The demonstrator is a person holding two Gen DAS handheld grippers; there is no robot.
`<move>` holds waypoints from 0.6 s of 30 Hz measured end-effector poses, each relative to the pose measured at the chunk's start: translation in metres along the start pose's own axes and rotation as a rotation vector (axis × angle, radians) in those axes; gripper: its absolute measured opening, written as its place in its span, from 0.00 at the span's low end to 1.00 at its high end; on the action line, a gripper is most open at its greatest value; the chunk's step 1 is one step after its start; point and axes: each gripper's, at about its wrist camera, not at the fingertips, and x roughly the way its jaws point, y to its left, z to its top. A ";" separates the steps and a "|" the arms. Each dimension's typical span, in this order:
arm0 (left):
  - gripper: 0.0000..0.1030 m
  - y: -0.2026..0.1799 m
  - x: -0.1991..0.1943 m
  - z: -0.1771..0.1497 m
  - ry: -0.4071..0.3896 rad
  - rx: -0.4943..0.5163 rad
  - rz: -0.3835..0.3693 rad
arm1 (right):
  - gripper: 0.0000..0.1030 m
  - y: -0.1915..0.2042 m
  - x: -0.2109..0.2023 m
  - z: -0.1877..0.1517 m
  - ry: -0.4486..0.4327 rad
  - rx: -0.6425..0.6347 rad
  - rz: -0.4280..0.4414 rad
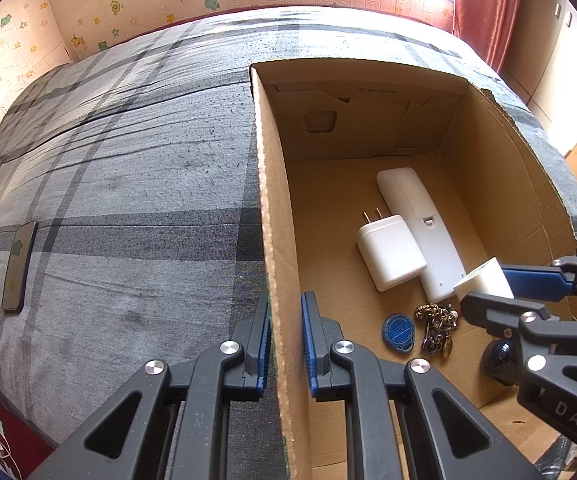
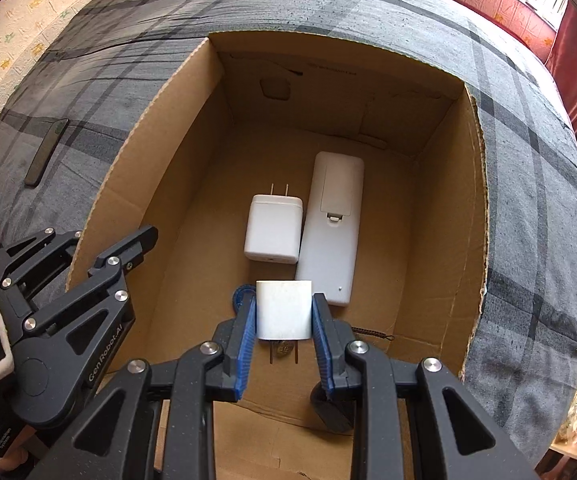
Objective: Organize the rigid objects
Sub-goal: 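Lift the plug adapter with the right gripper and carry it over the box, then lower the plug adapter beside the remote and open the right gripper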
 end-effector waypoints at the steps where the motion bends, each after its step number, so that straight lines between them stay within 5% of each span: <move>1: 0.15 0.000 0.000 0.000 0.000 0.000 0.000 | 0.28 0.000 0.004 0.000 0.009 0.002 -0.002; 18: 0.15 0.001 -0.001 0.000 -0.001 -0.005 -0.006 | 0.28 -0.005 0.037 0.002 0.087 0.023 -0.011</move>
